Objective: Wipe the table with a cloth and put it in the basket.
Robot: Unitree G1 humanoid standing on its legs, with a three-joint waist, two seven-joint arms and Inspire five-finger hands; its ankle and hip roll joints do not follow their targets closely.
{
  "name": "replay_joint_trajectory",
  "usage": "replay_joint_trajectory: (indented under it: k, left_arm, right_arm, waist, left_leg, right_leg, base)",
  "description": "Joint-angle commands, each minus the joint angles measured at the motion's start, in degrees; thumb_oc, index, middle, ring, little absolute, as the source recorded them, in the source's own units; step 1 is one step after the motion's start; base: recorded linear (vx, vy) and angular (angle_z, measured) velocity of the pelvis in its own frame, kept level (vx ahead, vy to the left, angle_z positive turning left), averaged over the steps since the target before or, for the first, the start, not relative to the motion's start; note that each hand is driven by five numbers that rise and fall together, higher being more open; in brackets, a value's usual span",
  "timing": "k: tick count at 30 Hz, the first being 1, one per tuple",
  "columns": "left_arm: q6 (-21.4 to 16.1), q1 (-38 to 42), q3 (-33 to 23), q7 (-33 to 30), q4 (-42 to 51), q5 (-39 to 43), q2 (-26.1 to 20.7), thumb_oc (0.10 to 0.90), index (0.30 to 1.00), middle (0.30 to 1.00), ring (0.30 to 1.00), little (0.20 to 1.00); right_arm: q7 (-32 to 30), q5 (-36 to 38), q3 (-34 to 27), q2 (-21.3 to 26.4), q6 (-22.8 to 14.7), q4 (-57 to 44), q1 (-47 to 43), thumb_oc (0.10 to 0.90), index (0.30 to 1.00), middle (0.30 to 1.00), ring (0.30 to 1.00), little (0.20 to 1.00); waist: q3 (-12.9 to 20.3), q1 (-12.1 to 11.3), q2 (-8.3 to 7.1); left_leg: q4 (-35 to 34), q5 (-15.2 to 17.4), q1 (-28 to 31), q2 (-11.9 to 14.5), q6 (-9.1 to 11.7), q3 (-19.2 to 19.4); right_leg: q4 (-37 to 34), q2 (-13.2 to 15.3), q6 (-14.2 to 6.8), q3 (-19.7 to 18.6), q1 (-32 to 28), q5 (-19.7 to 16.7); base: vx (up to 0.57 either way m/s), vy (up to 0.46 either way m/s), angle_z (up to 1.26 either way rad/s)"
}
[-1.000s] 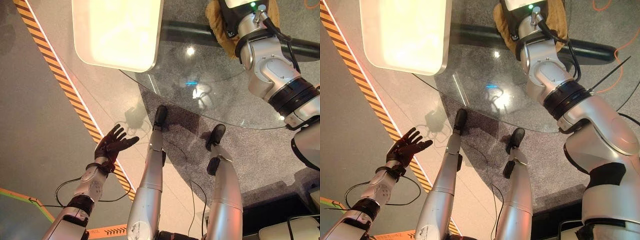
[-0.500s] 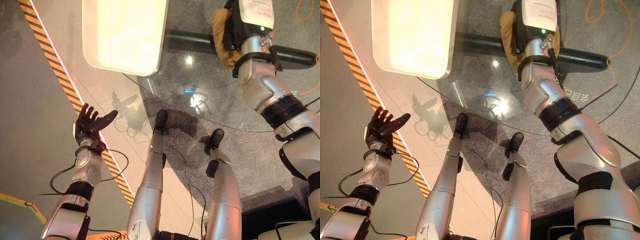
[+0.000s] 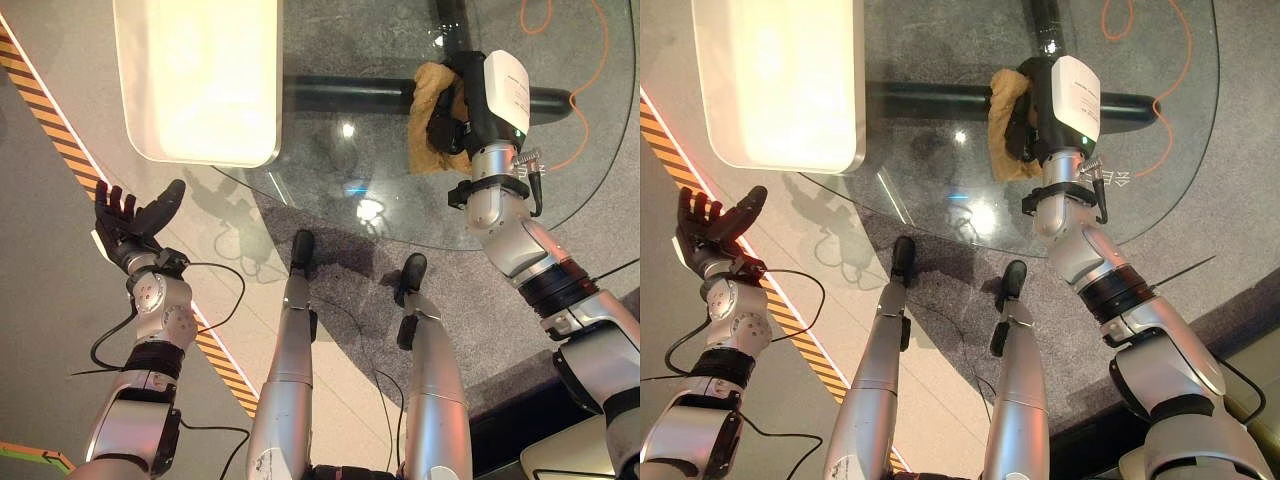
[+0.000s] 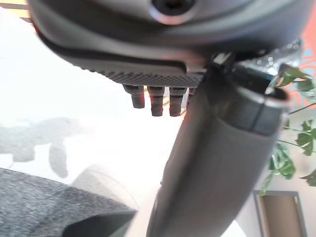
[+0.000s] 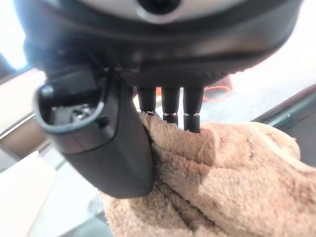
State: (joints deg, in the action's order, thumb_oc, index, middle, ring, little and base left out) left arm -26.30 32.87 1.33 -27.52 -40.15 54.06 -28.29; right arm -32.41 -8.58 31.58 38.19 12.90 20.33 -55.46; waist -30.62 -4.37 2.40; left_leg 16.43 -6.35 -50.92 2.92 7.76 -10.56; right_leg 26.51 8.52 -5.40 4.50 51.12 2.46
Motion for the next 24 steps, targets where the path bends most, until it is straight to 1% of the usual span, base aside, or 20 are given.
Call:
replay_joint_trajectory:
  k: [1,3,5,6,8,11,12,14,15,16,17,18,24]
  left_arm:
    - [-6.3,1.0,-6.8,-4.3,1.6,-4.7,-7.4,0.800,0.900,0.900,0.900,0.900]
    - [-7.2,1.1,-7.7,-4.7,3.4,-5.1,-7.9,0.800,0.900,0.900,0.900,0.900]
    - [-7.3,1.1,-7.9,-4.6,3.8,-5.0,-8.0,0.800,0.900,0.900,0.900,0.900]
    - [-8.3,1.3,-9.0,-4.3,5.8,-4.7,-8.1,0.800,0.900,0.900,0.900,0.900]
    - [-8.9,1.5,-9.4,-4.4,7.8,-5.4,-8.0,0.800,0.900,0.900,0.900,0.900]
    - [-9.1,1.9,-9.6,-4.8,10.0,-6.8,-7.8,0.800,0.900,0.900,0.900,0.900]
    - [-9.4,2.2,-9.6,-4.8,10.7,-7.5,-7.6,0.800,0.900,0.900,0.900,0.900]
    - [-9.6,2.5,-9.5,-5.7,12.5,-9.2,-7.1,0.800,0.900,0.900,0.900,0.900]
    - [-9.7,2.7,-9.6,-6.0,12.9,-9.5,-7.1,0.800,0.900,0.900,0.900,0.900]
    - [-9.6,2.6,-9.5,-6.3,13.3,-10.0,-7.0,0.800,0.900,0.900,0.900,0.900]
    - [-9.7,2.7,-9.6,-6.5,13.8,-10.6,-6.7,0.800,0.900,0.900,0.900,0.900]
    - [-9.7,2.5,-9.6,-6.8,14.2,-11.2,-6.5,0.800,0.900,0.900,0.900,0.900]
    - [-10.1,2.5,-10.1,-6.4,16.6,-13.1,-6.0,0.800,0.900,0.900,0.900,0.900]
  right_arm:
    - [-5.7,-2.0,-4.9,1.9,-4.7,-8.0,-1.2,0.100,0.300,0.300,0.300,0.200]
    - [-6.1,-2.4,-6.3,2.2,-5.3,-9.3,-0.3,0.100,0.300,0.300,0.300,0.200]
    - [-6.1,-2.5,-6.6,2.3,-5.4,-9.8,0.0,0.100,0.300,0.300,0.300,0.200]
    - [-5.8,-2.9,-8.1,2.5,-6.0,-10.6,0.8,0.100,0.300,0.300,0.300,0.200]
    - [-5.6,-3.4,-9.1,2.4,-6.2,-11.3,1.3,0.100,0.300,0.300,0.300,0.200]
    - [-5.5,-3.6,-9.9,2.4,-6.7,-11.9,1.8,0.100,0.300,0.300,0.300,0.200]
    - [-5.6,-4.0,-10.4,2.3,-7.0,-12.2,1.9,0.100,0.300,0.300,0.300,0.200]
    - [-5.5,-4.5,-11.4,2.0,-7.5,-13.2,2.9,0.100,0.300,0.300,0.300,0.200]
    - [-5.4,-4.7,-11.7,2.1,-7.7,-13.6,3.1,0.100,0.300,0.300,0.300,0.200]
    - [-5.1,-4.9,-12.0,2.1,-7.9,-13.8,3.3,0.100,0.300,0.300,0.300,0.200]
    - [-4.9,-5.4,-12.4,1.8,-7.9,-14.2,3.4,0.100,0.300,0.300,0.300,0.200]
    - [-4.6,-5.8,-12.7,1.7,-7.9,-14.6,3.6,0.100,0.300,0.300,0.300,0.200]
    - [-3.5,-6.8,-13.7,1.6,-8.7,-16.0,3.3,0.100,0.300,0.300,0.300,0.200]
  waist:
    - [0.8,0.5,-0.31]
    - [0.8,0.7,-0.09]
    - [0.8,0.8,-0.05]
    - [0.8,1.0,0.13]
    - [0.8,1.0,0.19]
    - [0.8,1.1,0.17]
    - [0.8,1.1,0.19]
    - [0.8,1.3,0.11]
    - [0.8,1.3,0.14]
    - [0.8,1.4,0.14]
    - [0.8,1.4,0.22]
    - [0.8,1.5,0.27]
    - [0.8,1.4,0.57]
  left_leg:
    - [-0.2,3.2,2.9,-6.9,-7.3,6.7]
    - [0.1,3.2,2.7,-6.9,-7.3,6.8]
    - [0.2,3.3,2.8,-6.8,-7.3,6.8]
    - [0.2,3.3,3.0,-6.8,-7.2,6.9]
    - [0.2,3.3,3.1,-6.7,-7.2,7.0]
    - [0.0,3.2,3.3,-6.6,-7.1,7.0]
    - [-0.1,2.6,2.9,-6.6,-7.1,7.1]
    - [0.2,3.2,3.2,-6.6,-7.1,7.1]
    - [0.1,2.7,2.9,-6.5,-7.1,7.2]
    - [0.3,3.3,3.4,-6.6,-7.1,7.2]
    - [0.2,2.8,3.1,-6.5,-7.1,7.2]
    - [0.4,3.3,3.7,-6.6,-7.1,7.3]
    - [0.0,2.7,3.7,-6.5,-7.0,7.6]
  right_leg:
    - [-3.8,-7.6,3.7,2.0,-2.3,0.9]
    - [-3.4,-7.8,3.7,1.5,-2.1,1.1]
    - [-3.3,-7.8,3.7,1.4,-2.1,1.2]
    - [-3.1,-8.0,3.8,1.1,-2.3,1.4]
    - [-3.1,-8.0,3.9,1.0,-2.6,1.6]
    - [-3.0,-8.1,3.8,0.8,-2.8,1.8]
    - [-3.2,-8.2,3.9,0.8,-2.5,1.2]
    - [-2.9,-8.3,3.8,0.7,-2.8,1.7]
    - [-3.0,-8.3,3.8,0.7,-2.5,1.2]
    - [-2.7,-8.3,3.7,0.5,-3.0,1.9]
    - [-2.9,-8.3,3.8,0.6,-2.8,1.3]
    - [-2.6,-8.3,3.7,0.5,-3.3,2.0]
    - [-3.1,-8.2,3.8,0.4,-3.5,1.5]
  base:
    - [0.00,0.028,-0.09]
    - [0.00,0.041,-0.04]
    - [0.00,0.016,0.00]
    - [0.00,0.000,0.00]
    - [0.00,0.017,0.00]
    - [0.00,0.000,0.00]
    - [0.00,0.000,0.00]
    - [0.00,0.000,0.00]
    - [0.00,0.000,0.00]
    - [0.00,0.000,0.00]
    - [0.00,0.000,0.00]
    - [0.00,0.000,0.00]
    - [0.00,0.013,-0.05]
